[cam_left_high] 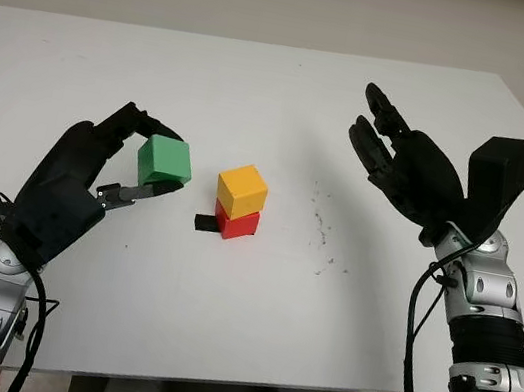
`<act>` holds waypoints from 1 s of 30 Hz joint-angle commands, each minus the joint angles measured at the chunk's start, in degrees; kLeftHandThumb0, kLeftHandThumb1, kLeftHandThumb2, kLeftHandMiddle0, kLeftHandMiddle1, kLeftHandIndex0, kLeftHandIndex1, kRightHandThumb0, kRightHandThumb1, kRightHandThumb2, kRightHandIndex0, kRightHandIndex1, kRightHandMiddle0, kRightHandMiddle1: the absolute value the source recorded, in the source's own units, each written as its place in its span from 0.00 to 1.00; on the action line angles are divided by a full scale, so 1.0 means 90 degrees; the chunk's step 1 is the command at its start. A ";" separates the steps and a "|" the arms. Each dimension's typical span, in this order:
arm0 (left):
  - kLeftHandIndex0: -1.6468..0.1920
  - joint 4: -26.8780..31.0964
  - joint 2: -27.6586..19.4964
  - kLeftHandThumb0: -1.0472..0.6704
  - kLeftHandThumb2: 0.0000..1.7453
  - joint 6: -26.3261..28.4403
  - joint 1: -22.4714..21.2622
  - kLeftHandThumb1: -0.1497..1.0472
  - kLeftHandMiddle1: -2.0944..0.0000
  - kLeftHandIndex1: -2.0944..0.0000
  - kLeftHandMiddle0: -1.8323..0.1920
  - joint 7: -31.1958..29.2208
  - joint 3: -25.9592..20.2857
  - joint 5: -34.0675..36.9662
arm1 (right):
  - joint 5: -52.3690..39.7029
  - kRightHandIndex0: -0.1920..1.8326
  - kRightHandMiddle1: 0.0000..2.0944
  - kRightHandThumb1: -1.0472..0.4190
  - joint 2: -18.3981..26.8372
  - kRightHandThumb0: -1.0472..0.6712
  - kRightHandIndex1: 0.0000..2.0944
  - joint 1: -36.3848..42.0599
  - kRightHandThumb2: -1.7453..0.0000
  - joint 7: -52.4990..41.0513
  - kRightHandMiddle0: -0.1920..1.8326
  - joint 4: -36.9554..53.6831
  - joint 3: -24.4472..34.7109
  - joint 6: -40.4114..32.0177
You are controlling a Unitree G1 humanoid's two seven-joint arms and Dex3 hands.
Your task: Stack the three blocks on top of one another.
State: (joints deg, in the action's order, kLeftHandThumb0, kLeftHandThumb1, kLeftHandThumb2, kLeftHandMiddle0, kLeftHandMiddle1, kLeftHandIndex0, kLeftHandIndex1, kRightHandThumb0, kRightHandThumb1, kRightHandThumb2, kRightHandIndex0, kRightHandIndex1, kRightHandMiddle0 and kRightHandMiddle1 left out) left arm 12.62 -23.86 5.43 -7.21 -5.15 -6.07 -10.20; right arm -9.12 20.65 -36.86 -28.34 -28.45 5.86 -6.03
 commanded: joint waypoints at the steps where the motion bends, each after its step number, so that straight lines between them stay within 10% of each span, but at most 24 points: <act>1: 0.71 0.0279 0.0114 0.40 0.10 -0.0057 -0.0006 1.00 0.97 0.25 0.81 0.0122 -0.0094 -0.0019 | 0.0015 0.00 0.03 0.00 -0.0039 0.27 0.01 0.0004 0.77 -0.0006 0.01 -0.0046 -0.0015 0.0121; 13: 0.68 0.1407 0.1788 0.39 0.10 0.1209 -0.0415 1.00 0.97 0.28 0.78 0.1762 0.0214 -0.1004 | 0.0002 0.02 0.03 0.00 -0.0199 0.29 0.03 0.0033 0.78 0.0117 0.02 -0.0115 -0.0023 0.0114; 30: 0.69 0.0878 0.2976 0.41 0.11 0.1484 -0.0702 1.00 0.97 0.27 0.77 0.2002 0.0753 -0.0827 | 0.0031 0.03 0.03 0.00 -0.0557 0.26 0.03 0.0149 0.80 0.0493 0.05 0.0079 -0.0132 -0.0142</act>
State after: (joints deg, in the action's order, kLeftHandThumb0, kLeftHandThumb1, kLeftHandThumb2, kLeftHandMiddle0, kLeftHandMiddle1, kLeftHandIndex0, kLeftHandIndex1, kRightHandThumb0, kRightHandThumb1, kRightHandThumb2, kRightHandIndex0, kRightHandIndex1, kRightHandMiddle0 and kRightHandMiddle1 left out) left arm 20.48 2.07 18.67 -12.05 12.56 0.24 -18.10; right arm -8.81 15.90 -35.83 -24.08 -29.08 4.74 -6.96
